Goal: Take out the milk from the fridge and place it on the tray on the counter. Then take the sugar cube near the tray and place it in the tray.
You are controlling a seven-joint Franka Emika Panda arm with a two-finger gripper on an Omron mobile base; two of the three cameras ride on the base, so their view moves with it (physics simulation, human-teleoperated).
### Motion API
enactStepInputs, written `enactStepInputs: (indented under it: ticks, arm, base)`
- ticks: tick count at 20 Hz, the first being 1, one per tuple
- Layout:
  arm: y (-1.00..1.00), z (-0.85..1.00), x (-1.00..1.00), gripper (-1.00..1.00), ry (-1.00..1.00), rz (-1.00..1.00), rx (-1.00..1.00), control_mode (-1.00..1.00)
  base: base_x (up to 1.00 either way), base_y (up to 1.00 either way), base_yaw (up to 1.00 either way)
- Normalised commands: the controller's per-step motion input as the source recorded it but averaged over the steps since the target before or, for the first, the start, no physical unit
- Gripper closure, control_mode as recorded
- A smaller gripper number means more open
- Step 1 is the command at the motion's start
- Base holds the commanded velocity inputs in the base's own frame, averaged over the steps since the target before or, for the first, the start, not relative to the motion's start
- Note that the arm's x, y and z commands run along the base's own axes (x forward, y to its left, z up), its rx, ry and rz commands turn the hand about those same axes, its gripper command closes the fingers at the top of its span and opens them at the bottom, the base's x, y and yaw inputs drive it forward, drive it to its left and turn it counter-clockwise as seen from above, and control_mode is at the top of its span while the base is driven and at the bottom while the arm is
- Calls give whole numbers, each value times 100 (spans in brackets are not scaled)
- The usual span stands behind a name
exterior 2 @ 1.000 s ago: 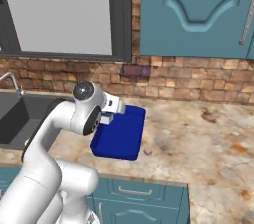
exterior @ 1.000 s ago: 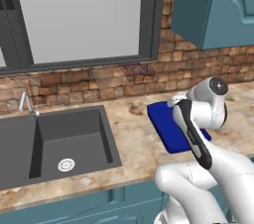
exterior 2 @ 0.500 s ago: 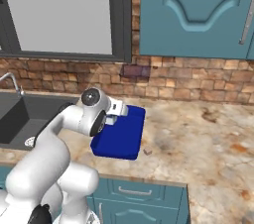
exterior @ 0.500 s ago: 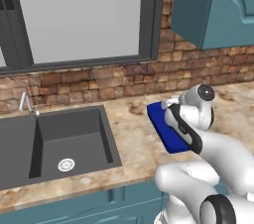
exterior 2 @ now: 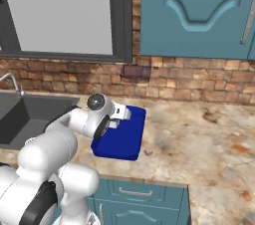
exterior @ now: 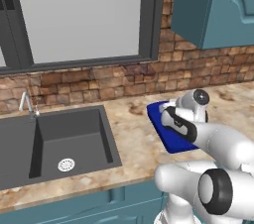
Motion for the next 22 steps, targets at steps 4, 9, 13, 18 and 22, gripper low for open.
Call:
enactStepInputs:
  ticks: [4, 9, 13, 18, 22]
  arm:
    - [0, -19, 1, 100, 0, 0, 0, -100]
    - [0, -19, 0, 100, 0, 0, 0, -100]
    - [0, -11, 0, 100, -5, 1, 0, -100]
    - [-1, -22, 0, 100, -1, 2, 0, -100]
    - [0, -25, 0, 100, 0, 1, 0, -100]
  base:
    - [0, 0, 0]
    - [0, 0, 0]
    - [0, 0, 0]
    - [0, 0, 0]
    - [0, 0, 0]
